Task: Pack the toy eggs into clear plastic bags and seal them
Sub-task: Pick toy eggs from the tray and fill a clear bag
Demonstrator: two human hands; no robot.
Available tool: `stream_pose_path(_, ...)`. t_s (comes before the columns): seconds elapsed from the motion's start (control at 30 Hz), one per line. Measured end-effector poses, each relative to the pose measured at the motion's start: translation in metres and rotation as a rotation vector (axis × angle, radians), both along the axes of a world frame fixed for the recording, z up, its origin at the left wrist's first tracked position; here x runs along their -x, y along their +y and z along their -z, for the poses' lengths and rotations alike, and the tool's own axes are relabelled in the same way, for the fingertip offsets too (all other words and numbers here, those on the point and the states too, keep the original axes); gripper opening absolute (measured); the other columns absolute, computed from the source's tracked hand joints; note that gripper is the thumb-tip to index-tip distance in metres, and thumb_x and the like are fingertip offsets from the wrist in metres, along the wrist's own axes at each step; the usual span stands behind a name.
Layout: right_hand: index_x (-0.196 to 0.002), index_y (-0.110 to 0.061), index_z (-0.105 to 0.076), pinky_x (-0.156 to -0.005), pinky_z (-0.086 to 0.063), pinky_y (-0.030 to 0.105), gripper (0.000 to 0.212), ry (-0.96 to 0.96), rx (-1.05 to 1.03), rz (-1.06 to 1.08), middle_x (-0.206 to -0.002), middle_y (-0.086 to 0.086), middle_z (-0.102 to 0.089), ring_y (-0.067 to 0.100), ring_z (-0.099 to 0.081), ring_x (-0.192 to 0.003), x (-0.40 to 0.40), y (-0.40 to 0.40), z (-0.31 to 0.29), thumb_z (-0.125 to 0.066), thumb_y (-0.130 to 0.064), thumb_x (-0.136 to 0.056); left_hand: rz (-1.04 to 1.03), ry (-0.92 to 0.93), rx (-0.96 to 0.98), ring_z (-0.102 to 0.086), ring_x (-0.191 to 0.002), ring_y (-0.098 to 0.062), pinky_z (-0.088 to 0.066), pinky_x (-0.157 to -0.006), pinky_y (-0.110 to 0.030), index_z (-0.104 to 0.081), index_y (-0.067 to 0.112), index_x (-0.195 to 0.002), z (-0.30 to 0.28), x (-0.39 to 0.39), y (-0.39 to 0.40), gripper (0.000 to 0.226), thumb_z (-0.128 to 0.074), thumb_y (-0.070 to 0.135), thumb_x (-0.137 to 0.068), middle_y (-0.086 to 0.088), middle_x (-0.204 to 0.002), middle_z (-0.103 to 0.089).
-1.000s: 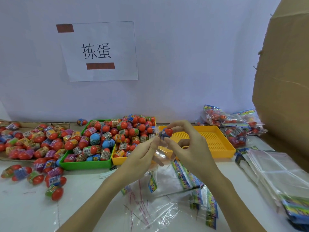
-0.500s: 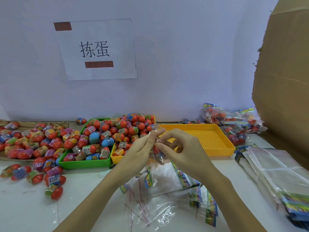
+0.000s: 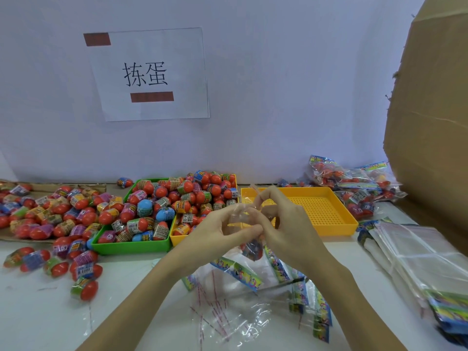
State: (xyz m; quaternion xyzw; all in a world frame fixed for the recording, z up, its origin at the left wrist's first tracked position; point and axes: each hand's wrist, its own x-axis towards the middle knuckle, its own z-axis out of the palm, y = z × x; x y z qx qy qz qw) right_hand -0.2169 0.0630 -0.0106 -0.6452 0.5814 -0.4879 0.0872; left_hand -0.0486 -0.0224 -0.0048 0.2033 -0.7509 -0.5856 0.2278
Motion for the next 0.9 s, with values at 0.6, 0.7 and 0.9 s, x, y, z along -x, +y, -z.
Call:
stream_pose_path(0.6,-0.122,-0.019,-0.062,-0.077,-0.052,0.016,0.022,-0.155,0.219,0.281,-0.115,-0.010,-0.068,0.005,-0.064,-0.107,0.003,0.000,-0.007,-0.069,-0.022,-0.101,-0.279,0.199,-0.201,-0.079,-0.103,-0.029,-0.064,-0.083,-0.031,-0.074,0.017,-0.121,0.009,-0.001,-0.011,0.031,-0.083,0.021,-0.092,-0.008,-0.114,-0.080)
stream_pose_path(0.7,-0.117,-0.027,-0.067,-0.075,-0.056,0.019,0.028,-0.288,-0.091,0.182,-0.102,-0.012,-0.073,0.002,-0.069,-0.094,0.003,-0.001,-0.005,-0.072,-0.043,-0.096,-0.385,0.221,-0.153,-0.077,-0.105,-0.029,-0.063,-0.092,-0.044,-0.078,0.017,-0.112,0.014,0.002,-0.013,0.028,-0.084,0.030,-0.089,-0.008,-0.106,-0.080)
stream_pose_path(0.9,-0.105,-0.025,-0.076,-0.076,-0.058,0.034,0.018,-0.270,-0.237,0.075,-0.086,-0.004,-0.075,0.016,-0.070,-0.083,-0.004,-0.007,0.006,-0.078,-0.039,-0.093,-0.403,0.184,-0.109,-0.079,-0.098,-0.015,-0.062,-0.077,-0.024,-0.075,0.027,-0.115,0.010,0.003,-0.010,0.038,-0.073,0.054,-0.089,0.007,-0.102,-0.080)
